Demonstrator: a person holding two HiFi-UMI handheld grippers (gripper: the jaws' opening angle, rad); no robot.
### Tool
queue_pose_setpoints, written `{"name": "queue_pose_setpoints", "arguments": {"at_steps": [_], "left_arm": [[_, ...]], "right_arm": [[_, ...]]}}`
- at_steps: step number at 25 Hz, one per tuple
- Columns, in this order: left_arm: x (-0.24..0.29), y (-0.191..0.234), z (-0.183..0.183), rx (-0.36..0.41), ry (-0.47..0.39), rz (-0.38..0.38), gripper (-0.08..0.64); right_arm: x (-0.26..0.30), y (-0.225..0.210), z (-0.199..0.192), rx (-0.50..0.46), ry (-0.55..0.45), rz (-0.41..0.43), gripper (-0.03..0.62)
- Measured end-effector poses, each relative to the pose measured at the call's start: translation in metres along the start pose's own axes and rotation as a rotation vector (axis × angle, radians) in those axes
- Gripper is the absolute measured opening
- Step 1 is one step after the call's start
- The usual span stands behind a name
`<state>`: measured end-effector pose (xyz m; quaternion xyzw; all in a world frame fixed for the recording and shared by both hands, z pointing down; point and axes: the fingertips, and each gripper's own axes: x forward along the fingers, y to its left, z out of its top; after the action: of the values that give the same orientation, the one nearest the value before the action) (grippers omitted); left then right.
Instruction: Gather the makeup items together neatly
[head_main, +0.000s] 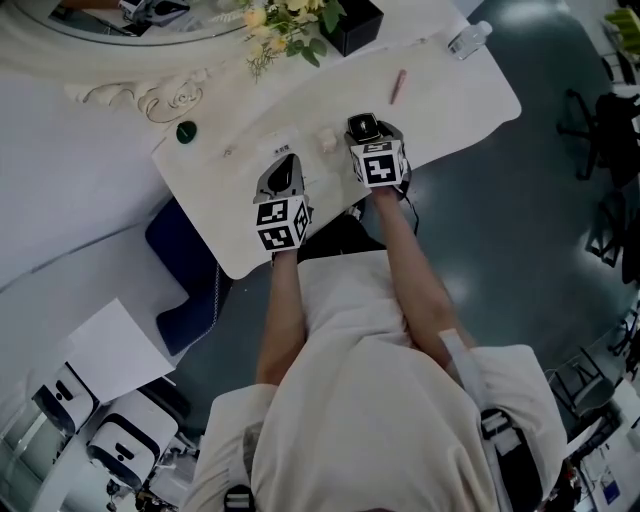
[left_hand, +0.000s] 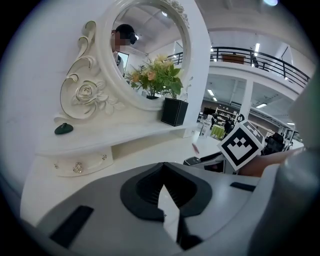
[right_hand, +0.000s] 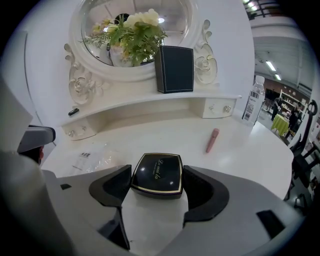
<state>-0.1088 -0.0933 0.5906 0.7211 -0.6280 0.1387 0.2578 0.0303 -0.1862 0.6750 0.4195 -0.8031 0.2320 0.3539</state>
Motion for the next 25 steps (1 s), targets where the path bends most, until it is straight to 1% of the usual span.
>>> {"name": "queue_pose_setpoints", "arguments": {"at_steps": [5,11,14,16,19,22,25], "left_arm": [[-0.001,0.007,0.004,0.001,-0.009,0.004,0.012],[0.004,0.008,0.005,0.004,-0.005,-0.005,0.014],[0.008,0.005,0.008,0.009,-0.008,-0.013,0.012],[0.01,0.004,0.011,0.009,-0.011,-0.015,0.012],[0.014,0.001,0.014,0.019,-0.011,-0.02,0.013],[0.018,-0.011,0.016,0.062,-0.003,-0.046,0.012],[0.022,-0.02,0.02,0.089,0.004,-0.062,0.012]], "right_arm": [[0.003,0.0,-0.005,-0.008,0.023,-0.003,0.331],[0.002,0.004,0.003,0.0,-0.005,0.023,0.331],[-0.004,0.001,0.012,-0.002,-0.032,0.018,0.331],[-0.008,-0.008,0.02,0.004,-0.053,0.0,0.331],[-0.013,-0.031,0.032,0.021,-0.082,-0.05,0.331],[-0.016,-0.055,0.037,0.066,-0.106,-0.099,0.331],[-0.016,-0.073,0.038,0.112,-0.114,-0.124,0.331]]}}
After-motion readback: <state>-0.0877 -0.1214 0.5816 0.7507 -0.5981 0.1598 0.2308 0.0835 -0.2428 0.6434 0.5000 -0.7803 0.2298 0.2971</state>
